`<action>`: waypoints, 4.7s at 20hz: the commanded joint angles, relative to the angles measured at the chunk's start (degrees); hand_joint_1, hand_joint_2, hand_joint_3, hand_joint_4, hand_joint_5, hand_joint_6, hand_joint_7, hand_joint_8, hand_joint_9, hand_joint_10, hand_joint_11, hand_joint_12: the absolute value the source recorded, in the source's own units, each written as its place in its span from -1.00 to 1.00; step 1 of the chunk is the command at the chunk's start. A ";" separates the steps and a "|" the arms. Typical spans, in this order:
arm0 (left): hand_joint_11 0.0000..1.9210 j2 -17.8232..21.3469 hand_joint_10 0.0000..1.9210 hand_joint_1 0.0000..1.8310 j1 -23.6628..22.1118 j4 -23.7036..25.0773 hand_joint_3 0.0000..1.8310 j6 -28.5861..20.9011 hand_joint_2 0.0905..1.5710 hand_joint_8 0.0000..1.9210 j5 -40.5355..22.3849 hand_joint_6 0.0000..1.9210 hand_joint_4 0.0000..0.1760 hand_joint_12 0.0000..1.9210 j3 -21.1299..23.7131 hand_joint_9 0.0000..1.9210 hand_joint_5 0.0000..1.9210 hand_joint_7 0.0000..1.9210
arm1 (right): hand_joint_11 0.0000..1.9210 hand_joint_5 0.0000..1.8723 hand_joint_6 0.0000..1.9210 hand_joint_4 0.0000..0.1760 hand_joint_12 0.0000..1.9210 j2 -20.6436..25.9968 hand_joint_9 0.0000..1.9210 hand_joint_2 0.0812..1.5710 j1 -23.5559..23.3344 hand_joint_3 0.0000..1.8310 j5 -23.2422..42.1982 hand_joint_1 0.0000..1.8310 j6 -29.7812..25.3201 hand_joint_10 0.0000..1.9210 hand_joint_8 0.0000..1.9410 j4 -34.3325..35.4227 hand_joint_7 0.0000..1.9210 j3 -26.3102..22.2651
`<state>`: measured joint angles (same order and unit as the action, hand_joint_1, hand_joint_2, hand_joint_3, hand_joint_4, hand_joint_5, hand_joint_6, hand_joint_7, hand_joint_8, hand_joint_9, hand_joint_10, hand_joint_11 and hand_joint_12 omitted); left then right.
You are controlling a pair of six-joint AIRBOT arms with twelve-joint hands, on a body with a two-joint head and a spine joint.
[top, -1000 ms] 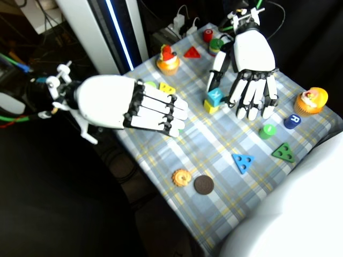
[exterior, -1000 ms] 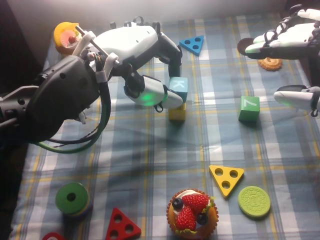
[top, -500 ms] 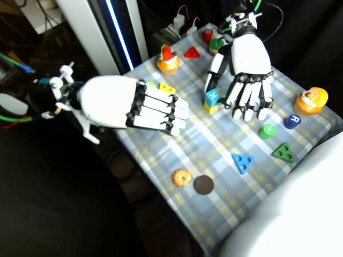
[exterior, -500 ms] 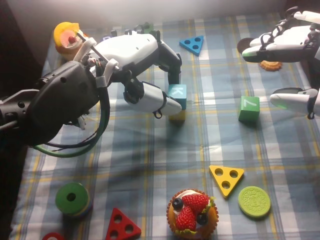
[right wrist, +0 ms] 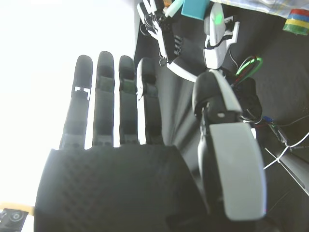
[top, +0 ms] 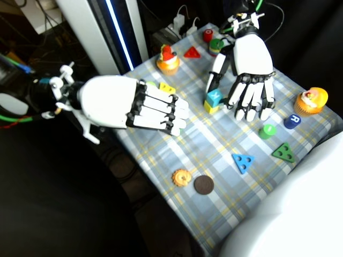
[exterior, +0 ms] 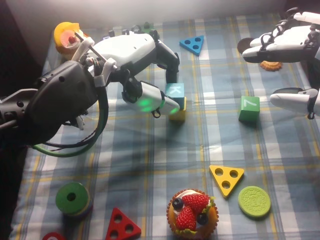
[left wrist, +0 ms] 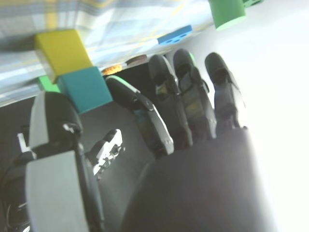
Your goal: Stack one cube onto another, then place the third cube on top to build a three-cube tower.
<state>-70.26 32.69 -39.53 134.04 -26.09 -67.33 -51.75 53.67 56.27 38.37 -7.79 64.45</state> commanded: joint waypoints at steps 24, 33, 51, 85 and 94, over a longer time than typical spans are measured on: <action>-1.00 2.07 -1.00 0.08 0.77 1.54 -1.00 0.01 0.25 -1.00 -6.18 -1.00 0.63 -0.30 2.32 -0.49 -0.12 -0.38 | -0.88 -0.48 -1.00 -1.00 -0.13 0.07 -0.52 0.57 -1.13 -1.00 6.50 -0.42 -0.37 -1.00 -1.00 1.44 -0.48 0.37; -1.00 2.27 -1.00 0.02 1.28 1.54 -1.00 0.01 0.29 -1.00 -6.60 -1.00 0.68 -0.29 2.76 -0.51 -0.15 -0.39 | -0.86 -0.48 -1.00 -1.00 -0.21 0.06 -0.53 0.57 -1.16 -1.00 6.46 -0.42 -0.37 -0.99 -1.00 1.44 -0.49 0.36; -1.00 0.82 -1.00 0.08 0.88 1.86 -1.00 -0.02 0.41 -1.00 -6.80 -0.13 0.99 -0.16 2.78 -0.47 -0.04 -0.34 | -0.88 -0.48 -1.00 -1.00 -0.25 0.04 -0.54 0.57 -1.20 -1.00 6.08 -0.39 -0.37 -1.00 -1.00 1.32 -0.48 0.37; -1.00 4.84 -1.00 -0.21 2.50 3.46 -1.00 -3.52 0.20 -1.00 -14.12 -1.00 1.00 -0.63 7.37 -0.60 -0.63 -0.57 | -0.90 -0.47 -1.00 -1.00 -0.16 0.03 -0.54 0.57 -1.28 -1.00 6.00 -0.33 -0.51 -1.00 -1.00 1.31 -0.48 0.18; -0.95 10.15 -0.98 -0.26 6.15 3.56 -1.00 -3.12 0.14 -0.98 -12.46 -1.00 1.00 -0.90 9.80 -0.62 -0.82 -0.65 | -0.94 -0.45 -1.00 -1.00 -0.03 0.04 -0.52 0.57 -1.22 -1.00 5.71 -0.28 -0.51 -0.99 -0.99 1.31 -0.47 0.08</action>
<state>-60.10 39.29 -38.04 131.04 -34.24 -57.74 -51.77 53.28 55.31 38.20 -8.01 64.49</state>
